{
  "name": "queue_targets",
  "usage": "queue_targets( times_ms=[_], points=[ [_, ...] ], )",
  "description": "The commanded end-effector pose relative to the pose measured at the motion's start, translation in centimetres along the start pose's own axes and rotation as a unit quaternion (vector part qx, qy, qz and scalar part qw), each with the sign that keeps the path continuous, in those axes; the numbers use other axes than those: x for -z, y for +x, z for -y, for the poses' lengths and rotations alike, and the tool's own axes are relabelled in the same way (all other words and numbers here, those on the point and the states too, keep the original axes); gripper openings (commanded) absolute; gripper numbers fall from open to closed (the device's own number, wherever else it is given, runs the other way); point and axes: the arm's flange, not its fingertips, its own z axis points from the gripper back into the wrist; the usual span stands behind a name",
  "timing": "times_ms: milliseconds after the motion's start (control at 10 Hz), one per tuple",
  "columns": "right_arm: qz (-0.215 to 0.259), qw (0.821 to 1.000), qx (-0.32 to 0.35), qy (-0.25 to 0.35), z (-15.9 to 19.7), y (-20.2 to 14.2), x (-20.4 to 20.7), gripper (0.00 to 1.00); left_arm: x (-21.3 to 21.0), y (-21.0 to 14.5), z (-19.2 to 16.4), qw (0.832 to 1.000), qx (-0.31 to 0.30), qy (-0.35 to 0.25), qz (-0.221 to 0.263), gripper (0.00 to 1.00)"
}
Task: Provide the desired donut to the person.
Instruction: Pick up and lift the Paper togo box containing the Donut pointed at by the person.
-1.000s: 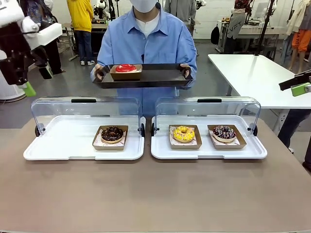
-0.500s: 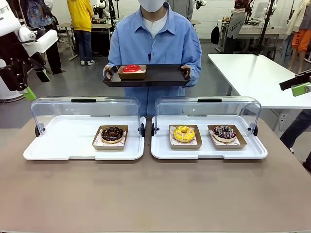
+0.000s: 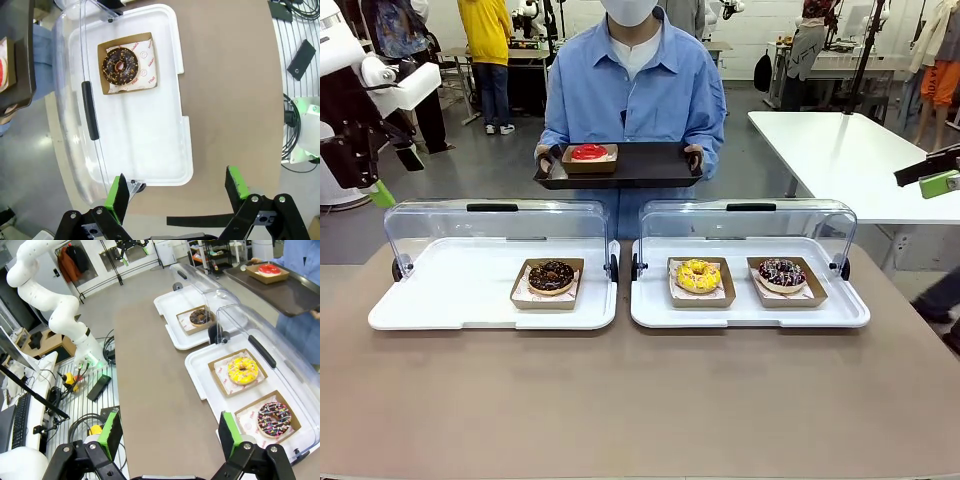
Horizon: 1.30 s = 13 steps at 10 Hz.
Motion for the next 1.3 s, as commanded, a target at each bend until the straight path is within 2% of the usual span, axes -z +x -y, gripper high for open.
queue_targets(
  times_ms=[0,200,400,600,700,900,1200],
  points=[
    [0.006,1.0,-0.004,0.003,0.0,0.1,0.0,1.0,-1.5,-1.8,-1.1,0.997,-0.02,0.018,0.079,1.0],
    [0.006,1.0,-0.004,0.003,0.0,0.1,0.0,1.0,-3.8,-6.8,-0.9,0.976,-0.054,0.044,0.205,1.0],
    [0.006,1.0,-0.004,0.003,0.0,0.1,0.0,1.0,-4.4,-13.3,-0.5,0.939,-0.079,0.062,0.328,1.0],
    [0.006,1.0,-0.004,0.003,0.0,0.1,0.0,1.0,-2.1,-18.8,0.0,0.902,-0.071,0.071,0.419,1.0],
    [0.006,1.0,-0.004,0.003,0.0,0.1,0.0,1.0,0.0,-21.0,0.5,0.89,-0.085,0.055,0.444,1.0],
    [0.006,1.0,-0.004,0.003,0.0,0.1,0.0,1.0,4.4,-24.4,0.9,0.879,-0.112,0.02,0.463,1.0],
    [0.006,1.0,-0.004,0.003,0.0,0.1,0.0,1.0,7.6,-26.2,1.3,0.877,-0.151,0.009,0.455,1.0]
  ],
)
